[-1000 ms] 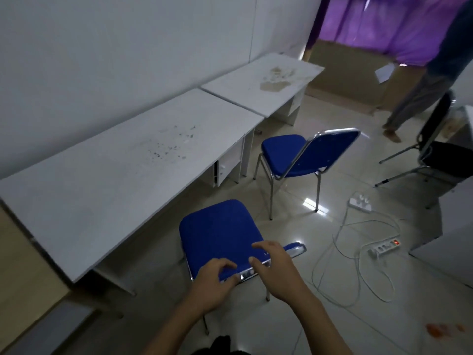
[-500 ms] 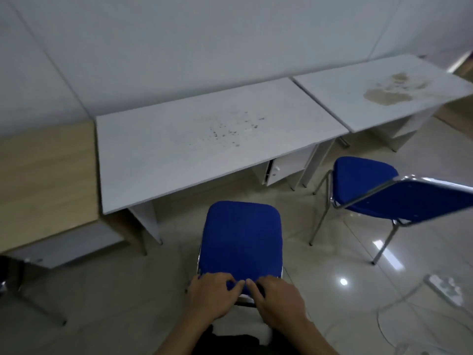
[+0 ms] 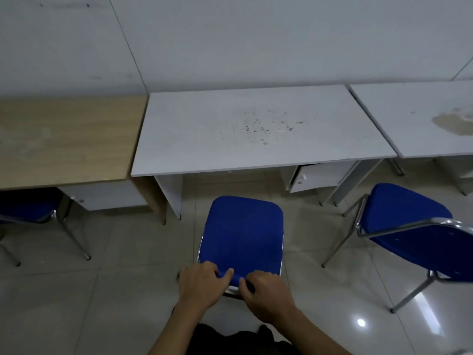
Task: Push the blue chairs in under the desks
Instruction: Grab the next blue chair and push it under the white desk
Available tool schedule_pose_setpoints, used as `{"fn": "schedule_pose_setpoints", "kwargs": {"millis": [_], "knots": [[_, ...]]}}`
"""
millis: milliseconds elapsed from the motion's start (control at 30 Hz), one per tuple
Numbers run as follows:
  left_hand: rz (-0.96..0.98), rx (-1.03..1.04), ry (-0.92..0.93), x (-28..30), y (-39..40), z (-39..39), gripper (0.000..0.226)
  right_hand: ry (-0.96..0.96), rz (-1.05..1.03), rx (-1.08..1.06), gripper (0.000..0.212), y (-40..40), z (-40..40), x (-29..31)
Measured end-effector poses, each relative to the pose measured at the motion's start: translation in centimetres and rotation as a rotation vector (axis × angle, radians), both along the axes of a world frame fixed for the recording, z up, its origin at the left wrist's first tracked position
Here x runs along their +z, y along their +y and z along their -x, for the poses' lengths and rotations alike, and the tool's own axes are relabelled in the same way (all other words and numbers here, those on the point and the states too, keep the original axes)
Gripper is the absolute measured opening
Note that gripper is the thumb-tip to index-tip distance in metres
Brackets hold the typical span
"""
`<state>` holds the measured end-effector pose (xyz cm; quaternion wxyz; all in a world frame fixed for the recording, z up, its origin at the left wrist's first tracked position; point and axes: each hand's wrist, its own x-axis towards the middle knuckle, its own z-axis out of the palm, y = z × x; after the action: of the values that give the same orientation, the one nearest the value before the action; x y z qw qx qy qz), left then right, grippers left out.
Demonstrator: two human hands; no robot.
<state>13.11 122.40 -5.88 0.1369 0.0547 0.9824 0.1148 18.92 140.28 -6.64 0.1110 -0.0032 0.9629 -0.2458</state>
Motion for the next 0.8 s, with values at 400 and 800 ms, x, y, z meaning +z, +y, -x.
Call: {"fn": "schedule_pose_setpoints", "kwargs": {"millis": [400, 800], "knots": [[-0.044, 0.061, 0.101, 0.3, 5.2, 1.8, 0.070, 0.157, -0.098, 0.102, 0.047, 6.7, 5.5, -0.7], [-0.098, 0.074, 0.131, -0.2, 6.0, 7.9, 0.057, 0.119, -0.080, 0.075, 0.044, 7.6, 11.5, -0.8]]}}
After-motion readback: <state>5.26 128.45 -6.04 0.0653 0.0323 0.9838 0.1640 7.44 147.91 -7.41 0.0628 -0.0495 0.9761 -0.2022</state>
